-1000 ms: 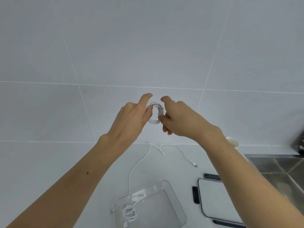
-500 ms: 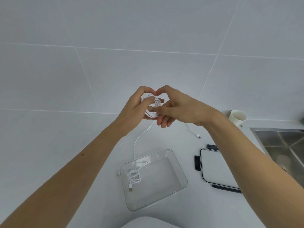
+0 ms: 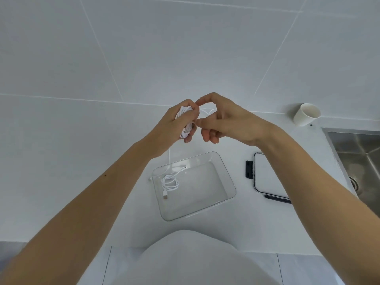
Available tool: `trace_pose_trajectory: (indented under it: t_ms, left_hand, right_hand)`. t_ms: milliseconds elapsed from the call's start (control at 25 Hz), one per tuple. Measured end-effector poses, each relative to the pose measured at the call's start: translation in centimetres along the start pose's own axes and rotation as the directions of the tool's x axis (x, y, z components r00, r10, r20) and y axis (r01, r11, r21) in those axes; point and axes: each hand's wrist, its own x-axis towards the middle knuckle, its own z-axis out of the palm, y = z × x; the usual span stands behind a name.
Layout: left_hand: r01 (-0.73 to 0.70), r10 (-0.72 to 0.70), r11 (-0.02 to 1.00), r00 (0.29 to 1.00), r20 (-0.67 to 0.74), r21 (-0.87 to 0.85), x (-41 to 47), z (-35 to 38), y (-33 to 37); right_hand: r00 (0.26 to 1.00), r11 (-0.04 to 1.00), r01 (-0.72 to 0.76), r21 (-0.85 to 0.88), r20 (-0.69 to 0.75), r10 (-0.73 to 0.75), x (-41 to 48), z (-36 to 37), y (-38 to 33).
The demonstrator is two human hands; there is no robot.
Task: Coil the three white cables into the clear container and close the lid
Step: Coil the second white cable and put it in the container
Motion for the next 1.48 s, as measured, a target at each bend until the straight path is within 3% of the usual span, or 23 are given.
trace_pose_trajectory:
  t_ms: [240,440,640,960,1200,1480]
  left_hand:
    - [-0.02,0.022,0.997,0.999,-0.025,0.078,-0.4,0.7,-3.2]
    - [-0.009,0.055,0.988,0.952,-0.301,0.153,-1.2,1.7,-5.6]
    - [0.024,0.062,0.979,0.91,-0.411,0.201,-2.0,3.1,-7.1]
    - [0.074,0.015,0.981,0.894,-0.448,0.18,-2.1,4.0,-9.0]
    - [0.196,-0.119,0.974,0.874,-0.472,0.116,-2.4,4.0,-11.4]
    - [0.441,-0.449,0.889,0.787,-0.424,-0.123,-3.0,3.8,-16.3]
  right_hand:
    - [0.997,0.985,-0.078,0.154,0.0,0.079,-1.0,1.3,2.9]
    - [0.991,0.979,-0.079,0.186,-0.092,0.098,-1.5,3.9,5.8]
    - [0.97,0.971,-0.115,0.209,-0.188,0.156,-1.6,5.3,7.4]
    - [0.918,0.939,-0.138,0.315,-0.315,0.24,-0.7,6.0,10.2]
    - [0.9,0.894,-0.176,0.411,-0.301,0.316,0.0,6.9,13.0]
    - [0.831,0.775,-0.3,0.556,-0.246,0.498,1.4,7.9,17.1]
